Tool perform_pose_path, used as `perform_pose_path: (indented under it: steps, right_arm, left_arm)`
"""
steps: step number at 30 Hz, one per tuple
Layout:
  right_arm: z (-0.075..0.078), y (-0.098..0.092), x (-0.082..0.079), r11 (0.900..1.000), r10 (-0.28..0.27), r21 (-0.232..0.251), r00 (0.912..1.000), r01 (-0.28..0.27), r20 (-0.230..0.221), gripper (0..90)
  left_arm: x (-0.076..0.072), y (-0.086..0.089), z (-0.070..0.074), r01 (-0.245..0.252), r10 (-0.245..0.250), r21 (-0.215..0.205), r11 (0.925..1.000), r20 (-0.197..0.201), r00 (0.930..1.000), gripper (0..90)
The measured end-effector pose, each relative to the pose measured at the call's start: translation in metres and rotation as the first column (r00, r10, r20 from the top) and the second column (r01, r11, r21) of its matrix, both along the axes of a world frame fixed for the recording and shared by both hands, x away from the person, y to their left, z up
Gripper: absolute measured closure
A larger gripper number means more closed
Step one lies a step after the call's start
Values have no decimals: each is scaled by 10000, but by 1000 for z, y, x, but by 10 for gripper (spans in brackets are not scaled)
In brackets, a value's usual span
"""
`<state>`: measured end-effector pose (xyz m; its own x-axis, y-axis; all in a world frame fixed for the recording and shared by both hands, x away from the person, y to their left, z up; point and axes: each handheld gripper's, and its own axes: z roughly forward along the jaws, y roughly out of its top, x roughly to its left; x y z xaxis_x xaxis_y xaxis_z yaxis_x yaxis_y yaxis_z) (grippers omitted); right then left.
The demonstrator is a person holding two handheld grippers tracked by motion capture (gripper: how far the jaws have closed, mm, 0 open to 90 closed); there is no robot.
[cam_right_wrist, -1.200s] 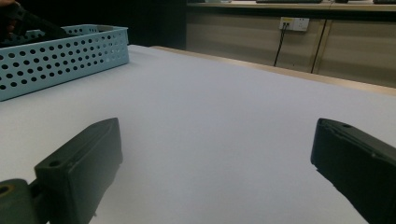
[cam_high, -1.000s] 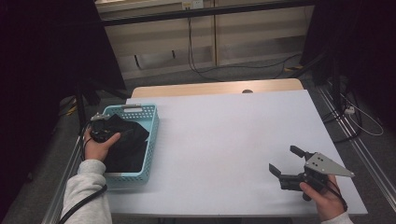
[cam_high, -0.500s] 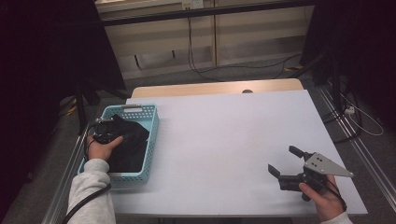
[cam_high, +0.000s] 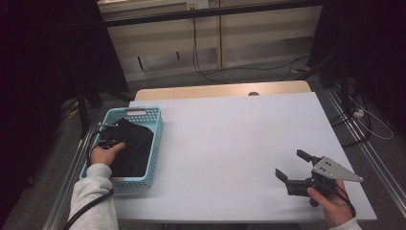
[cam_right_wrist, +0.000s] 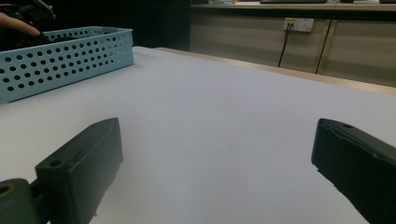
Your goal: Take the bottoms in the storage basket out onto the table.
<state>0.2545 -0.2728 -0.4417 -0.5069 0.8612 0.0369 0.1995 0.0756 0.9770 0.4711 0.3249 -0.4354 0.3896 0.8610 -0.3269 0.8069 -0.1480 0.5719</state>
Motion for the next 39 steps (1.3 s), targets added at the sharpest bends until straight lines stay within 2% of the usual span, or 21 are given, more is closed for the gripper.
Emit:
perform_pose_path:
  steps: [6,7,9,11,13,15,17,19,21,23,24,25,26,29,30,31,33,35,36,37,39]
  right_arm:
    - [0,0,0,10000,3,47,10000,-3,-32,11]
    - [0,0,0,10000,28,16,10000,-28,-53,11]
    - [0,0,0,10000,66,-17,10000,-66,-32,11]
    - [0,1,0,10000,71,-17,10000,-71,-21,12]
    - [0,1,0,9999,97,-30,10000,-97,-4,12]
    - [0,1,0,9999,130,-23,9999,-130,5,12]
    - [0,1,1,9999,162,-27,9999,-162,-13,11]
    - [0,1,1,9998,187,-39,9998,-187,-9,12]
    - [-1,1,1,9998,203,-32,9998,-203,-20,11]
    - [-1,1,1,9998,204,-43,9998,-204,-20,11]
    - [0,1,1,9998,192,-43,9998,-192,-18,11]
    - [0,1,1,9998,181,-40,9998,-181,-16,11]
    - [0,1,1,9999,149,-29,9999,-149,-29,12]
    - [0,1,1,9999,120,-28,9999,-120,-26,13]
    - [0,1,1,9999,105,-36,9999,-105,-12,13]
    - [0,1,1,9999,105,-36,9999,-105,-12,13]
    - [0,1,1,9999,113,-27,9999,-113,-7,13]
    - [0,1,1,9999,129,6,9999,-129,4,14]
    - [0,1,1,9999,129,6,9999,-129,4,14]
    - [0,1,1,9999,131,0,9999,-131,3,13]
    - [0,1,1,9999,160,16,9999,-160,-11,13]
  left_arm:
    - [-9,-13,29,932,-922,-83,9956,842,9922,883]
    - [-10,-14,31,1058,-1062,99,9943,1135,9878,813]
    - [-13,-17,33,1462,-1488,322,9887,1042,9834,626]
    - [-14,-19,31,1600,-1740,1093,9811,1336,9756,350]
    - [-15,-19,26,1778,-1919,1253,9760,1106,9752,210]
    - [-16,-20,18,2004,-2134,1524,9678,742,9741,158]
    - [-16,-21,13,2407,-2531,1806,9536,486,9662,167]
    - [-17,-23,7,2648,-2721,1654,9500,231,9620,170]
    - [-17,-24,3,3018,-3074,1735,9375,61,9516,190]
    - [-18,-27,0,3156,-3196,1806,9315,-75,9475,229]
    - [-18,-27,0,3098,-3158,1883,9320,20,9488,242]
    - [-18,-27,1,2860,-2904,1895,9393,-50,9569,285]
    - [-17,-26,2,2764,-2806,2061,9387,-92,9598,365]
    - [-17,-27,5,2644,-2656,2303,9365,-264,9637,646]
    - [-16,-28,5,2693,-2703,2348,9340,-286,9624,765]
    - [-15,-28,5,2701,-2704,2348,9337,-316,9622,765]
    - [-12,-30,6,2602,-2591,2328,9371,-360,9652,847]
    - [-9,-32,10,2312,-2361,2385,9432,-83,9717,863]
    - [-6,-31,15,2212,-2281,2154,9511,73,9736,863]
    - [-4,-30,20,1887,-1984,1892,9636,335,9796,864]
    - [2,-29,33,1331,-1503,1747,9756,888,9847,866]
